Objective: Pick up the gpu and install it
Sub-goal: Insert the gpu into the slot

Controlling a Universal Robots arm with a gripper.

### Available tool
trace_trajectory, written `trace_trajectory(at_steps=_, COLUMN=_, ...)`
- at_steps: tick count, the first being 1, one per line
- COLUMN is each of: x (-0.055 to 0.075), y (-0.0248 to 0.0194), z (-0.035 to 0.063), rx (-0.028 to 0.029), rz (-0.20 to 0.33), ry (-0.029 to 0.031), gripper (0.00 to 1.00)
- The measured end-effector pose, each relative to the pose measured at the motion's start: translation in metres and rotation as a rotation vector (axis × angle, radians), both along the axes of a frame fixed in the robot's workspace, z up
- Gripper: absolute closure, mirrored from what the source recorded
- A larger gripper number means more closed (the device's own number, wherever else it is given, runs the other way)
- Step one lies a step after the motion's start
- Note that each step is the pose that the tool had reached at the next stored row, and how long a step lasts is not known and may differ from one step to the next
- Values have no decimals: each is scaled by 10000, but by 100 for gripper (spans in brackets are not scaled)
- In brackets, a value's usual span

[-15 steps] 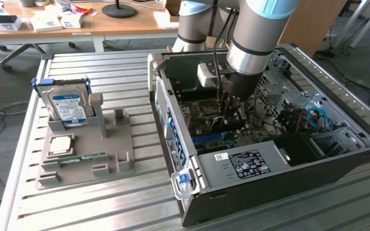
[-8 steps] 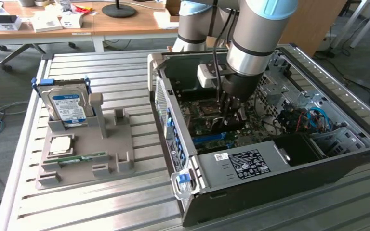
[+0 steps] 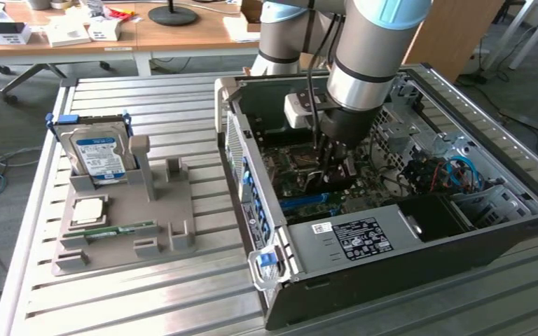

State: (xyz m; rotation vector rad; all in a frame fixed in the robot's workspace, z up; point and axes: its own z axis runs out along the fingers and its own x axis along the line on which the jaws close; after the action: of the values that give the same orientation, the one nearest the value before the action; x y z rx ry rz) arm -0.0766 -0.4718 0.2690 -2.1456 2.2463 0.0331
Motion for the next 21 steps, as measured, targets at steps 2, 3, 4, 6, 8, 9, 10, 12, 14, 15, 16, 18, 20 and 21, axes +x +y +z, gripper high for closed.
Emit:
trace_trajectory(at_steps=2, x=-18, y=16, z=-5, rx=-3, rz=2, ry=1, gripper=74)
trace_trajectory(at_steps=3, x=-27, y=17, z=-10, rx=-1, rz=-1, ry=1, gripper=74)
trace_trajectory(at_steps=4, x=-27, y=17, z=-10, rx=-1, rz=0, ry=1, gripper=74)
trace_trajectory(at_steps=6, x=-27, y=17, z=-10, rx=-1, rz=1, ry=0, gripper=74)
trace_trajectory(at_steps=8, x=-28, y=17, z=-10, rx=0, rz=0, ry=0, gripper=74)
trace_trajectory(at_steps=9, x=-34, y=17, z=-11, rx=1, rz=-2, ry=0, gripper=74)
trace_trajectory(at_steps=10, x=-38, y=18, z=-12, rx=2, rz=-2, ry=-1, gripper=74)
trace_trajectory(at_steps=12, x=-40, y=17, z=-11, rx=0, rz=2, ry=0, gripper=74)
trace_trajectory(at_steps=14, x=-49, y=17, z=-11, rx=0, rz=-1, ry=0, gripper=74)
trace_trajectory(at_steps=15, x=-55, y=17, z=-11, rx=0, rz=-1, ry=0, gripper=74)
trace_trajectory(at_steps=16, x=-61, y=17, z=-11, rx=-1, rz=0, ry=0, gripper=74)
trace_trajectory(at_steps=18, x=-67, y=17, z=-11, rx=0, rz=1, ry=0, gripper=74)
trace_trajectory(at_steps=20, x=-67, y=17, z=-11, rx=0, rz=1, ry=0, gripper=74)
trace_trajectory(at_steps=21, x=-67, y=17, z=-11, rx=-1, rz=1, ry=1, gripper=74)
